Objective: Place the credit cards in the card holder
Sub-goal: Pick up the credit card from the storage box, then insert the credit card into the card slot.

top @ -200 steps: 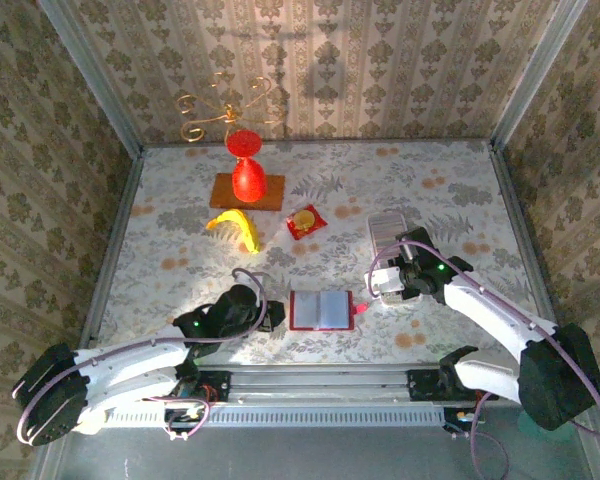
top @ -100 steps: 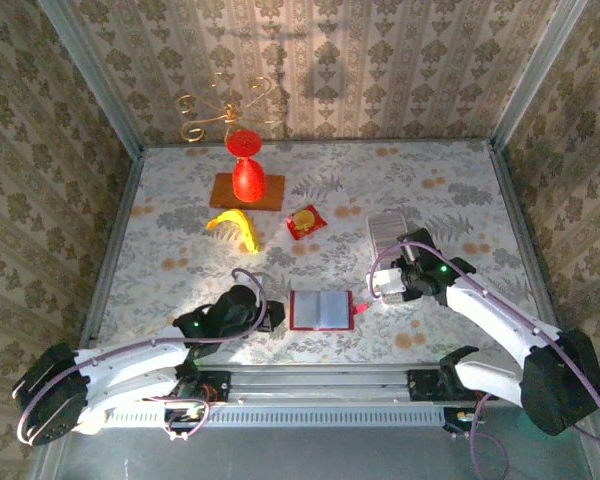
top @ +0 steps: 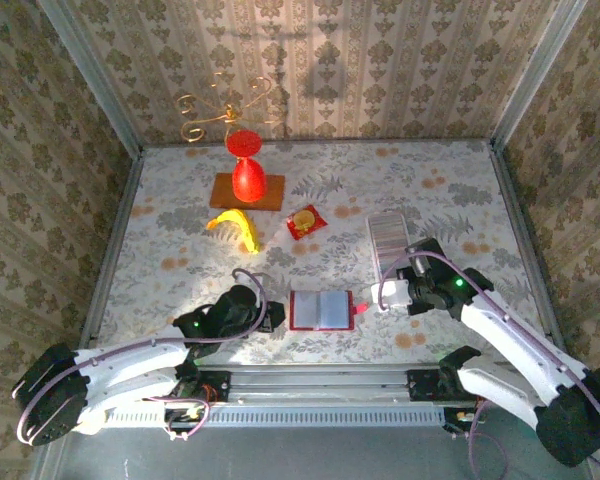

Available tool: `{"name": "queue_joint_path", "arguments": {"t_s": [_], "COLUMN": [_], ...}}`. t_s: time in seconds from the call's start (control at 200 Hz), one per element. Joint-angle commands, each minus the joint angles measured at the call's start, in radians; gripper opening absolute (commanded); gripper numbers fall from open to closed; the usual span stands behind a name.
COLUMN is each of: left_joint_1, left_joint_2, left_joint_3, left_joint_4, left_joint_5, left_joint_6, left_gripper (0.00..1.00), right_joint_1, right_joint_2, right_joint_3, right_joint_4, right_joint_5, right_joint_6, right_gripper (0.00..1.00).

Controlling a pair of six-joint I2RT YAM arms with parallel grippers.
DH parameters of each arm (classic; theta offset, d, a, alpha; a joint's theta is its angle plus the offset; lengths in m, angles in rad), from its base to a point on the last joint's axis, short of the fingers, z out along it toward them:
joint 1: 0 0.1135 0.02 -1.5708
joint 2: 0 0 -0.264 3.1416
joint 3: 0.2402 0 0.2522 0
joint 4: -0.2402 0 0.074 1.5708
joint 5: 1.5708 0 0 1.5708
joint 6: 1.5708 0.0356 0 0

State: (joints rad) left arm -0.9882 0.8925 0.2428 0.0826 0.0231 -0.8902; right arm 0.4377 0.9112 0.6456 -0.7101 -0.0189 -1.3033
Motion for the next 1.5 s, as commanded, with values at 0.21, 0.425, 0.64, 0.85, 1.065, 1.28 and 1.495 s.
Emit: {"name": "queue_joint_path", "arguments": {"t_s": [0.21, 0.425, 0.64, 0.85, 1.065, 1.28, 1.495], "left_joint_1": [-0.022, -0.057, -0.066, -0.067, -0.071, -0.07, -0.073], "left_joint_2": [0.081, 0.188, 0.217, 0.244, 0.265, 0.294, 0.326], "left_joint_3": [0.107, 0.19, 0.229, 0.228, 0.237, 0.253, 0.265], "left_joint_4": [-0.034, -0.097, -0.215, -0.236, -0.228, -0.228, -0.201], "left_joint_5": [0.016, -0.006, -0.08, -0.083, -0.072, -0.069, -0.053], "left_joint_6": [0.011, 0.025, 0.015, -0.003, 0.004, 0.013, 0.016], "left_gripper": [0.32, 0.43, 0.44, 0.45, 0.5, 0.56, 0.57], "right_joint_1": [0.14, 0.16, 0.162, 0.171, 0.256, 0.309, 0.314], "right_joint_2": [-0.225, -0.21, 0.008, 0.088, 0.195, 0.325, 0.427], "right_joint_3": [0.051, 0.02, 0.0, -0.128, -0.143, -0.102, -0.081], "right_joint_4": [0.031, 0.274, 0.359, 0.562, 0.657, 0.718, 0.748], "right_joint_5": [-0.142, -0.038, -0.276, -0.263, -0.23, -0.225, -0.232], "right_joint_6": [0.63, 1.471, 1.941, 2.267, 2.331, 2.336, 2.326], "right_gripper": [0.0, 0.0, 0.0, 0.0, 0.0, 0.0, 0.0]}}
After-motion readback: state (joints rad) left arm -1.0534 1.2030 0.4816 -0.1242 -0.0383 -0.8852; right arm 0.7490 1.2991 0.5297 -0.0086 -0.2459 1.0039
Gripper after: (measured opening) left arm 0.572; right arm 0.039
